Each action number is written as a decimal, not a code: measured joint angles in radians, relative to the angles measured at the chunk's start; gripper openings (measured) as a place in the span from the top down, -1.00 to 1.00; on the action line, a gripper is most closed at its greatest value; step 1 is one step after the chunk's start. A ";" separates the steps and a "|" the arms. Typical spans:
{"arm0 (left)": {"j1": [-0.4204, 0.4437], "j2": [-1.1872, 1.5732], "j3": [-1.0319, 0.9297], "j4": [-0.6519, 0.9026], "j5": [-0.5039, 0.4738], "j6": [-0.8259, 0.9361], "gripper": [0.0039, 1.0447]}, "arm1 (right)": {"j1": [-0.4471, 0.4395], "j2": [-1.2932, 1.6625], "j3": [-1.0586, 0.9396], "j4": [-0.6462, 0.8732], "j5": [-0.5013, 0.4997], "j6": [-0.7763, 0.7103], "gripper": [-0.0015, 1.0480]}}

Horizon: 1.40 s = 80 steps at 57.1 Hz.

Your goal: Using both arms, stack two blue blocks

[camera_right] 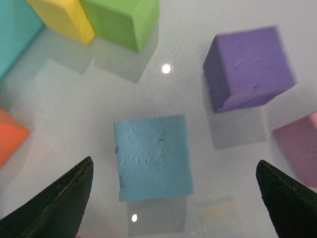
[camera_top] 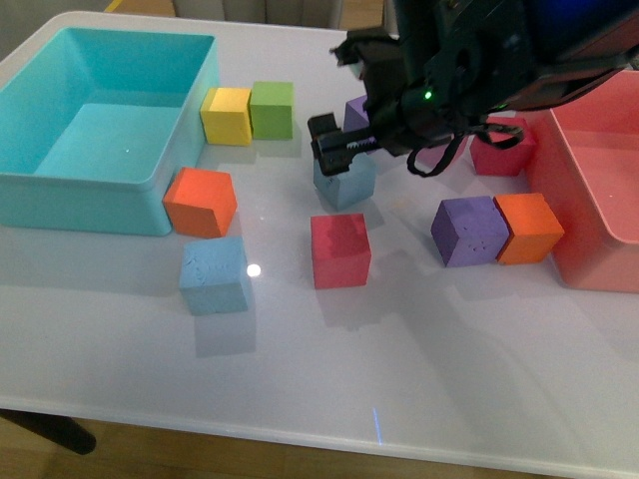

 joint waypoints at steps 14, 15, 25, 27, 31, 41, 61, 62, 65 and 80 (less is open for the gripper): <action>0.000 0.000 0.000 0.000 0.000 0.000 -0.84 | -0.060 -0.427 -0.459 0.243 0.002 0.003 -0.83; 0.000 0.000 0.000 0.000 0.000 0.000 -0.84 | -0.064 -0.453 -0.489 0.253 0.003 0.004 -0.83; 0.000 0.000 0.000 0.000 0.000 0.000 -0.84 | -0.097 -0.660 -0.745 0.389 0.101 0.046 -0.74; 0.000 0.000 0.000 0.000 0.001 0.000 -0.84 | -0.104 -0.697 -0.833 0.557 0.201 0.057 -0.61; 0.000 0.000 0.000 0.000 0.000 0.000 -0.84 | -0.127 -0.779 -0.974 0.751 0.253 0.068 -0.42; 0.000 0.000 0.000 0.000 0.000 0.000 -0.84 | -0.202 -1.004 -1.233 0.899 0.207 0.083 0.29; 0.000 0.000 0.000 -0.001 0.000 0.000 -0.84 | -0.281 -1.260 -1.385 0.760 0.132 0.087 0.96; 0.000 0.000 0.000 -0.001 0.000 0.000 -0.84 | -0.282 -1.268 -1.388 0.754 0.130 0.087 0.96; 0.000 0.000 0.000 -0.001 0.000 0.000 -0.84 | -0.291 -1.318 -1.403 0.718 0.119 0.087 0.96; 0.000 0.000 0.000 -0.001 0.000 0.000 -0.84 | -0.373 -1.592 -1.448 0.497 0.040 0.088 0.96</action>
